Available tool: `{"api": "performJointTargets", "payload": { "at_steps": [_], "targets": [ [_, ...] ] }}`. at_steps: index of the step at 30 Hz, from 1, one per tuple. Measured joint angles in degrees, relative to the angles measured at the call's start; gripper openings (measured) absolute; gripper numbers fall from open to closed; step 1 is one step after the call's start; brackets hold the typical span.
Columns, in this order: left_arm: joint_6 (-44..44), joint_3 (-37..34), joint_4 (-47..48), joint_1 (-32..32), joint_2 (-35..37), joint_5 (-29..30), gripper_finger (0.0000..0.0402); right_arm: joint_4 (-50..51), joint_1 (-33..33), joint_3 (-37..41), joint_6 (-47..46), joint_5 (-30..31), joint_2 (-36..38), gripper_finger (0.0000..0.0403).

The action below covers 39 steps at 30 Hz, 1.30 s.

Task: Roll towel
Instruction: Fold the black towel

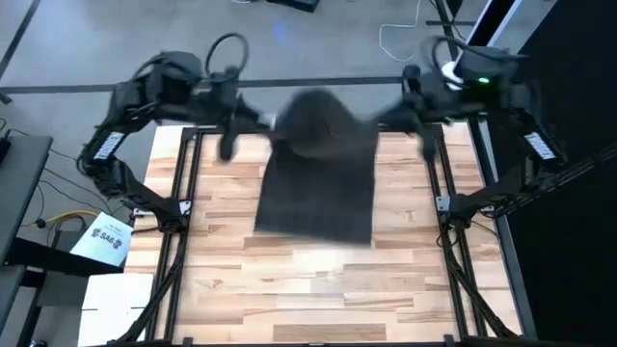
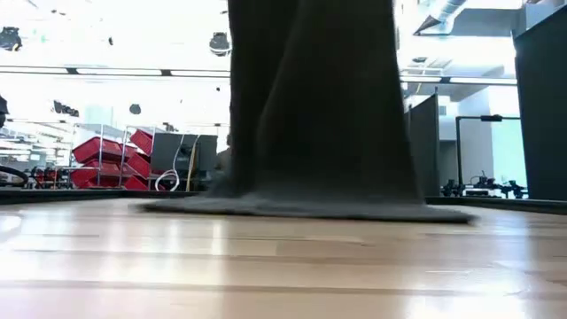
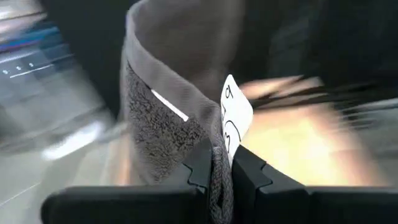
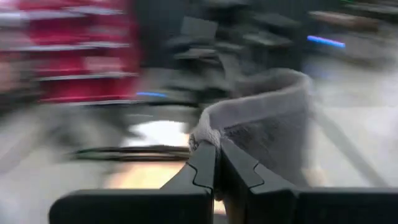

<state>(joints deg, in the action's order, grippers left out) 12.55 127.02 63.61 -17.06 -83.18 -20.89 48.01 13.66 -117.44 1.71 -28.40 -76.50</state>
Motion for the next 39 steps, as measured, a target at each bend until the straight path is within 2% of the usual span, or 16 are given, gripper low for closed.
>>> {"api": "performJointTargets", "payload": {
  "at_steps": [1,3,6,14,21,25,29,32,35,39],
  "targets": [
    [-2.82,0.0,-2.74,1.02,0.8,-6.03,0.0018,-2.13,-1.86,-0.35,-0.27,-5.21,0.31,0.0],
    [-6.98,0.0,-8.61,3.11,2.3,-14.45,0.0018,-6.69,-5.6,-0.88,-0.26,-11.75,0.5,0.0],
    [-7.22,0.04,-18.26,7.09,4.27,-20.56,0.0018,-13.28,-10.91,-1.76,0.35,-13.41,0.97,0.0],
    [-2.21,-0.24,-41.25,14.6,4.75,-20.6,0.0018,-33.88,-18.03,-1.65,0.62,-10.42,-0.71,0.0],
    [-2.1,-0.15,-50.42,14.79,2.71,-20.91,0.0018,-36.85,-17.72,-6.66,0.68,-9.46,-3.15,0.0],
    [-1.96,-0.13,-53.19,14.79,1.98,-17.65,0.0018,-36.58,-17.07,-11.08,-0.24,-6.23,-4.6,0.0],
    [1.94,0.05,-53.09,13.05,2.24,-6.74,0.0018,-32.27,-12.73,-13.88,-0.53,2.87,-4.34,0.0],
    [4.3,0.09,-52.5,11.35,2.98,2.1,0.0018,-28.14,-7.97,-14.53,-4.11,9.34,-3.92,0.0],
    [5.24,0.2,-52.91,9.95,3.3,8.33,0.0018,-25.6,-3.3,-14.44,-7.95,9.98,-4.14,0.0],
    [1.92,0.17,-54.33,9.9,3.3,6.62,0.0018,-26.47,-3.54,-14.31,-9.24,6.76,-4.29,0.0]
  ]
}}
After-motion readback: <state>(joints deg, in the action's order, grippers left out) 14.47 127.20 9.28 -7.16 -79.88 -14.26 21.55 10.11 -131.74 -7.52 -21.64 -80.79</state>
